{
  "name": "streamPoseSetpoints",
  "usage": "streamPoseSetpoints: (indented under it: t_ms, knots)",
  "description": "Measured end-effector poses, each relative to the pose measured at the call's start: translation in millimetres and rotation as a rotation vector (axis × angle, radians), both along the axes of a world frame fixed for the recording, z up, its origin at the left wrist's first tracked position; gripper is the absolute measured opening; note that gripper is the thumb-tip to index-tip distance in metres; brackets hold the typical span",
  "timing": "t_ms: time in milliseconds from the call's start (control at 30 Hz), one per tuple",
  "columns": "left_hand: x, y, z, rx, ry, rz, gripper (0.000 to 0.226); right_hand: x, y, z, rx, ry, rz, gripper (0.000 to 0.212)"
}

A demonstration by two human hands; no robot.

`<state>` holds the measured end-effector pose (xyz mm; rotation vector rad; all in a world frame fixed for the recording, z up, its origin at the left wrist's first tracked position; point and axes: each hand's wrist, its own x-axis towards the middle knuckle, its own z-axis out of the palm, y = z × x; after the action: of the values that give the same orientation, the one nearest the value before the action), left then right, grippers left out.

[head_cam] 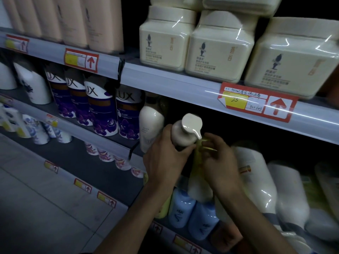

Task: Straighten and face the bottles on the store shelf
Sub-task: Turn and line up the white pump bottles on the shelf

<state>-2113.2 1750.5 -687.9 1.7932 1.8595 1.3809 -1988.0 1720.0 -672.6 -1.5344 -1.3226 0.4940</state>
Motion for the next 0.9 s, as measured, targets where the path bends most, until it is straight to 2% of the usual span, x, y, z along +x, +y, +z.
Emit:
streamPoseSetpoints:
  t_ms: [67, 167, 333, 433, 533, 633, 733, 900]
  knots:
    - [-2, 2, 4, 0.012, -0.022, 0.029, 0.065, -3, 15, 0, -0.046, -0.158, 0.054, 0.053]
    - [-6, 7, 9, 0.005, -0.045, 0.065, 0.062, -9, 31, 4, -0.021, -0.312, 0.111, 0.045]
    - [-15, 11, 4, -0.061, -0.151, 0.043, 0.051, -24, 44, 0, -0.045, -0.212, 0.133, 0.038]
    - [-20, 7, 0, -0.082, -0.228, -0.041, 0.041, -32, 51, -3, -0.047, -0.238, 0.07, 0.029]
    - [-25, 4, -2, -0.107, -0.322, -0.1, 0.033, -36, 56, -4, -0.065, -0.309, 0.032, 0.035]
    - [-30, 3, -6, -0.123, -0.354, -0.156, 0.038, -42, 60, -1, -0.126, -0.369, -0.012, 0.043]
    - [-32, -2, -7, -0.118, -0.419, -0.212, 0.024, -46, 63, 5, -0.19, -0.396, -0.056, 0.048]
    - [-31, -9, -6, -0.1, -0.432, -0.281, 0.029, -48, 67, 11, -0.243, -0.384, -0.087, 0.051]
